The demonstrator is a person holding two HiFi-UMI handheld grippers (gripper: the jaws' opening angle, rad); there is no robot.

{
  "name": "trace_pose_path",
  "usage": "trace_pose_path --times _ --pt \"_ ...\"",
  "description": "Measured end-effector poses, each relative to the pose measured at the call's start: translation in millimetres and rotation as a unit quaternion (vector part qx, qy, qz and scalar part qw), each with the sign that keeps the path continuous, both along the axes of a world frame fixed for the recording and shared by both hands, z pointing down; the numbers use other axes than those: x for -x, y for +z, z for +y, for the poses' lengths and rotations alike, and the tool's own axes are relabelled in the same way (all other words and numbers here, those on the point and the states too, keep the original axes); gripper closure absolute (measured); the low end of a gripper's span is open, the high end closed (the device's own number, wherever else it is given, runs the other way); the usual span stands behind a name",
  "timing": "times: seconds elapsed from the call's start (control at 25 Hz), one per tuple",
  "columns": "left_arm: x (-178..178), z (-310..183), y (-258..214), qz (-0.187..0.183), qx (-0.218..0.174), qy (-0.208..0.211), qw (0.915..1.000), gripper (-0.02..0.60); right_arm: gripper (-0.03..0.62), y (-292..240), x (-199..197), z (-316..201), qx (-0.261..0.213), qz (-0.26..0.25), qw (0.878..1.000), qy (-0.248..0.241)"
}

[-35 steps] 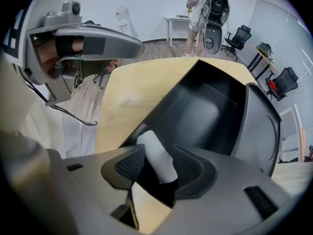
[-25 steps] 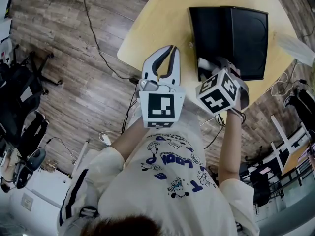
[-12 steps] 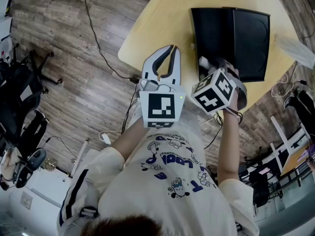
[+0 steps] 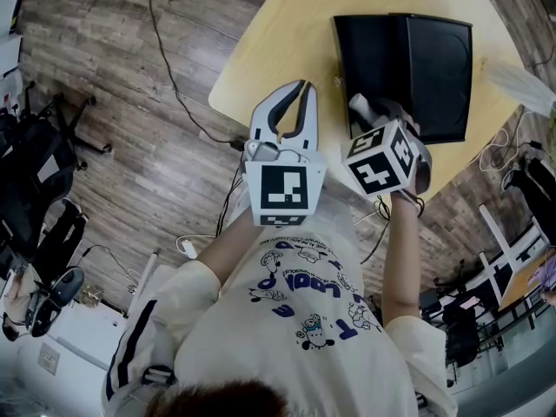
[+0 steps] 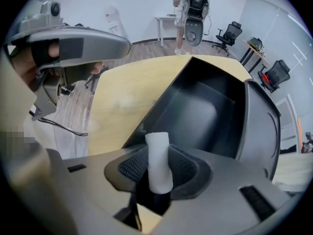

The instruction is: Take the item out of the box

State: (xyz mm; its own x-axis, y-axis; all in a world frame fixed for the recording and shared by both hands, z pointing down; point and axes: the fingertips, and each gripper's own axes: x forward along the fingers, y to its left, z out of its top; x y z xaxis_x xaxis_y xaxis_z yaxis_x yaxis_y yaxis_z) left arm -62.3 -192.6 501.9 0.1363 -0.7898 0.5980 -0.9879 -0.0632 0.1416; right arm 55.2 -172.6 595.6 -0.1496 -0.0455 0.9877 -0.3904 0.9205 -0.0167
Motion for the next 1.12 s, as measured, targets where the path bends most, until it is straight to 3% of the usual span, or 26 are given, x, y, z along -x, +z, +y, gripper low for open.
trace_pose_path --times 0.44,0.84,1.12 --pt "-4 -2 -20 -0.001 -0.023 0.009 0.9997 0.554 0.451 -36 7 -16 -0.046 -0.087 0.988 0.121" --pt "-16 -13 -45 -0.004 -0.054 0.018 0.9984 0.554 0.451 -70 7 -27 -0.095 -0.149 0.963 0.204" --pt "-23 -17 -72 -0.011 -0.086 0.018 0.9961 0.554 0.45 -101 3 -34 -0.137 -0.182 0.944 0.237"
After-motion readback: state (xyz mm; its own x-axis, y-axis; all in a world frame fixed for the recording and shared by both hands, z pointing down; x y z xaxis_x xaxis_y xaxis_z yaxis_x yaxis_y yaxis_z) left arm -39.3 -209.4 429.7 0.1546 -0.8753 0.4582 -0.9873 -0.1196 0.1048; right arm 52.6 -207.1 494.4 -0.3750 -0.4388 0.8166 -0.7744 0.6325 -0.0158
